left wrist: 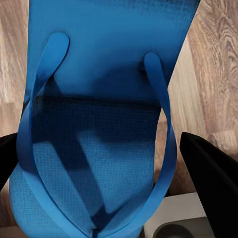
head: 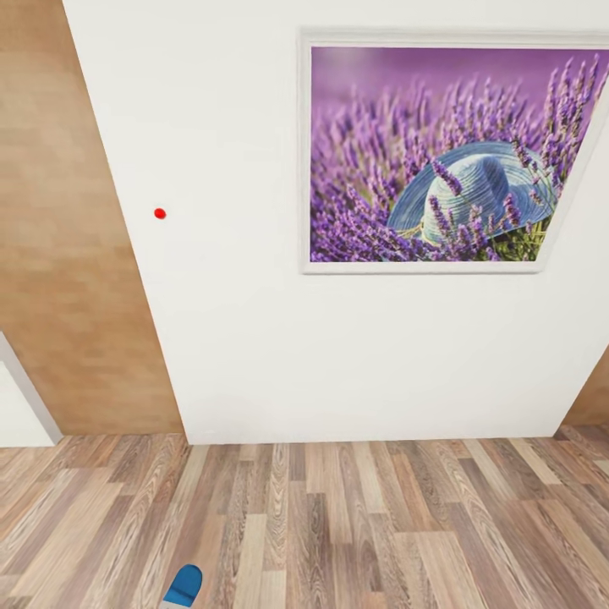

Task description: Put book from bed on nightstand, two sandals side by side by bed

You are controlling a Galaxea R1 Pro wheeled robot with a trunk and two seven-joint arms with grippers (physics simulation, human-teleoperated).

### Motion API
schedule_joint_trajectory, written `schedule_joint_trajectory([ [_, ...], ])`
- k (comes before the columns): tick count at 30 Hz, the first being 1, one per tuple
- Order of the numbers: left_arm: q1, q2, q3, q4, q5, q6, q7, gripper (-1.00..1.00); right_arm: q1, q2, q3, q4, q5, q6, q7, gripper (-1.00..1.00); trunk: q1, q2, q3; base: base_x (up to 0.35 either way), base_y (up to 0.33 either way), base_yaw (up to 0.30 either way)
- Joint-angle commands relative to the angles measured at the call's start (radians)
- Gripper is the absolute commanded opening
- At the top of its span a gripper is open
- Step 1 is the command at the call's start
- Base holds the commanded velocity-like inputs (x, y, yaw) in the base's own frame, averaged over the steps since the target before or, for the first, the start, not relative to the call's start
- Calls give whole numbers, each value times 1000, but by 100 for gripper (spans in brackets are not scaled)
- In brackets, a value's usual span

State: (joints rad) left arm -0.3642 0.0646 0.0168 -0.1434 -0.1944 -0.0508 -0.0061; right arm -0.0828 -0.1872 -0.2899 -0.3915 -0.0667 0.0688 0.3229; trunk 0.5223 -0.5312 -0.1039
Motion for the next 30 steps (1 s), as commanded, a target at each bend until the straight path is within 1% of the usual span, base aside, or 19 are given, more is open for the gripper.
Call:
schedule_joint_trajectory([
  [1, -1, 0, 3, 1, -8, -3, -2, -100, -1, 0, -6, -1, -7, 8, 7, 100, 0, -2, -2, 0, -87, 19],
  [9, -1, 0, 3, 1, -8, -3, -2, -100, -1, 2, -6, -1, -7, 8, 7, 100, 0, -2, -3, 0, -93, 8],
  [30, -1, 0, 3, 1, -8, -3, -2, -100, -1, 3, -5, -1, -6, 7, 7, 100, 0, -2, -9, 0, -6, 60],
])
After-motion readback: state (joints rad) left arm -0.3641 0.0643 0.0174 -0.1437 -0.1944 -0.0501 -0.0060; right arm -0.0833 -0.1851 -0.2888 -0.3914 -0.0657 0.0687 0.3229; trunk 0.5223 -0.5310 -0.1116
